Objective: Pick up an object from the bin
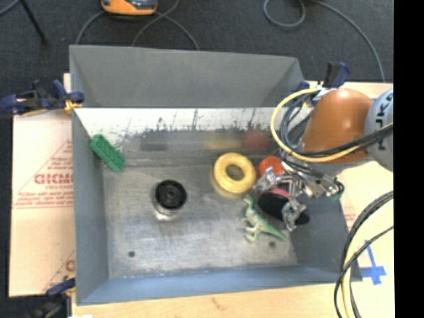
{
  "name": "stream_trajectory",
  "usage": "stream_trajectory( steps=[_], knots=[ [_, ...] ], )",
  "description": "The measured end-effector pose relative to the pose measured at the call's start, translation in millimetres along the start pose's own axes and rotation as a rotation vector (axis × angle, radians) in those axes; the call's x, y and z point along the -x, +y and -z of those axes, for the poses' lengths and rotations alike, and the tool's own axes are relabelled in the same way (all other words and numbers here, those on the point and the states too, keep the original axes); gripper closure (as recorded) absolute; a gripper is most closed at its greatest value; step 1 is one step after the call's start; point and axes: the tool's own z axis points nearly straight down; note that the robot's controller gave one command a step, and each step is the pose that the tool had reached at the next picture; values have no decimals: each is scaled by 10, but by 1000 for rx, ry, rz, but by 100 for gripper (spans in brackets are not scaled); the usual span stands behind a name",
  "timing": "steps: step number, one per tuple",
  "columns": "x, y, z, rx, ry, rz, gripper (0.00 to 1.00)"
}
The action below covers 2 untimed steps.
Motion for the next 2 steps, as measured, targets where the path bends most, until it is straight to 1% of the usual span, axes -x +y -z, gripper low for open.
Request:
stream_trajectory(
  steps=[1, 2],
  knots=[
    [-18, -23, 175, -7, 5, -1, 100],
    [-17, -34, 329, -10, 5, -3, 100]
  ],
)
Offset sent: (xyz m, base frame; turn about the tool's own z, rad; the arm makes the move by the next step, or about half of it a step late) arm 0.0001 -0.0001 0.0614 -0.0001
